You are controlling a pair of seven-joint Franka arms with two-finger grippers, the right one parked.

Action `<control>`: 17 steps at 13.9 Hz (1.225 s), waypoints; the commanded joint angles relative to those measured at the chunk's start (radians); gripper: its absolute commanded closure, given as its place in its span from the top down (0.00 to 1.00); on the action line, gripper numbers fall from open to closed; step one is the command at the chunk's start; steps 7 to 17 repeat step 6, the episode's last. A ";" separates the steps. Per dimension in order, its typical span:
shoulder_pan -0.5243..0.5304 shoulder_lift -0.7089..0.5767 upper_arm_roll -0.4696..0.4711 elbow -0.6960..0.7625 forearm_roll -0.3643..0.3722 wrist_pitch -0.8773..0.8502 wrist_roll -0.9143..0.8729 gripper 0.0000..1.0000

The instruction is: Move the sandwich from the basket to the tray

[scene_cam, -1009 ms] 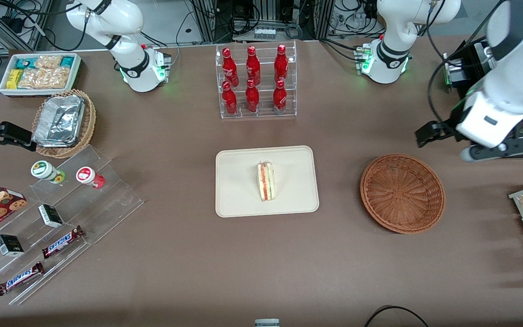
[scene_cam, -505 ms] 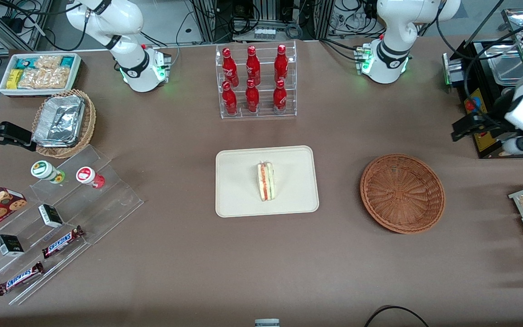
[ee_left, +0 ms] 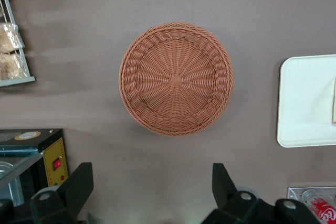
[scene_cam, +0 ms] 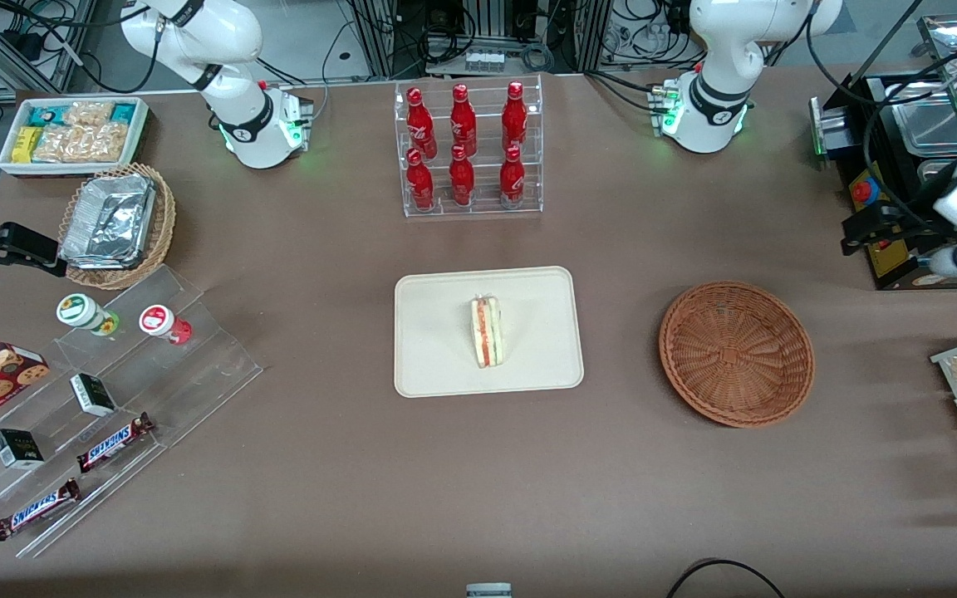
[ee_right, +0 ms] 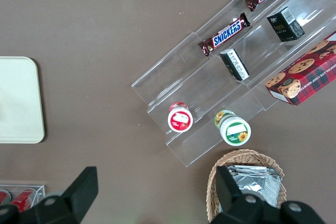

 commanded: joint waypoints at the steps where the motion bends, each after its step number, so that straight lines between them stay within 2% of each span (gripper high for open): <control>1: 0.014 -0.004 -0.026 0.009 0.025 0.000 0.009 1.00; 17: 0.014 0.001 -0.025 0.029 0.023 -0.008 0.000 1.00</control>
